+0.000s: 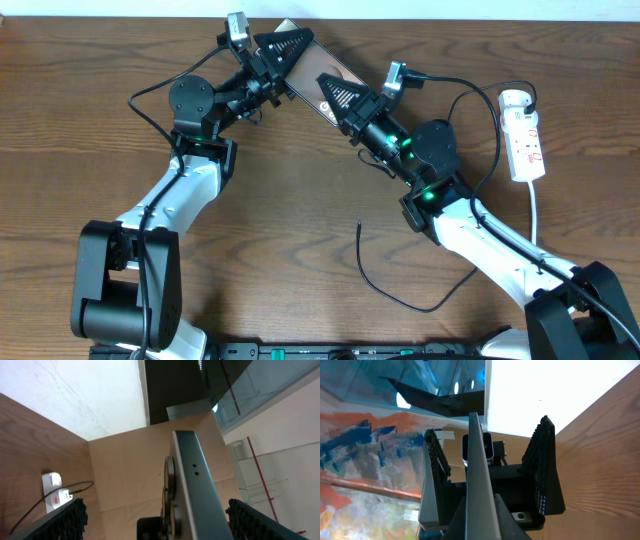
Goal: Plug charger to phone and switch on socket
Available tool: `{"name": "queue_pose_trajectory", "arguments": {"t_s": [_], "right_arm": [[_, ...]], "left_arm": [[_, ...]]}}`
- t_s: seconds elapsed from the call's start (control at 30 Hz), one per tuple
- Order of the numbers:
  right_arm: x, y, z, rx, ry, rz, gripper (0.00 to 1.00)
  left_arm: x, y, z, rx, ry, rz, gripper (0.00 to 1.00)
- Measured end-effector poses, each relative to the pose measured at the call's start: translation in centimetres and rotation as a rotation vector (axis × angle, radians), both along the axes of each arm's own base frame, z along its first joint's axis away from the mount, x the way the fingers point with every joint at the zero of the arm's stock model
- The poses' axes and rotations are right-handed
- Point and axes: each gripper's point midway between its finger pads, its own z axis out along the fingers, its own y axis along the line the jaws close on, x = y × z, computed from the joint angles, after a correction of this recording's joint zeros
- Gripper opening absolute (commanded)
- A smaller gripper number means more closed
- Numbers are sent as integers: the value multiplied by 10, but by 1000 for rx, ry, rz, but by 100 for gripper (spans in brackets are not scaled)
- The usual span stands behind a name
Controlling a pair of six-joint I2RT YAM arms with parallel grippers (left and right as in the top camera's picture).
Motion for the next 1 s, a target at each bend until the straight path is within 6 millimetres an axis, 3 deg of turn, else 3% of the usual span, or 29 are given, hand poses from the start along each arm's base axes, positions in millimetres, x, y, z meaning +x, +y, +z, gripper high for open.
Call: {"name": "queue_pose_trajectory", "arguments": {"t_s": [0.53, 0.67, 0.83, 0.93, 1.0], "right_arm": [[1, -1, 6, -4, -24, -23, 1], [3, -3, 5, 2, -43, -40, 1], [10, -11, -3, 2, -42, -67, 1], [23, -23, -30, -32, 20, -107, 1], [24, -23, -32, -33, 19, -105, 1]], "left_arm": [[-2, 0, 6, -21, -35, -6, 87], [1, -1, -2, -10, 9, -6, 86], [4, -4, -16, 16, 58, -5, 91], [3, -1, -8, 22, 28, 5, 91], [4, 2, -9, 26, 36, 8, 91]]}}
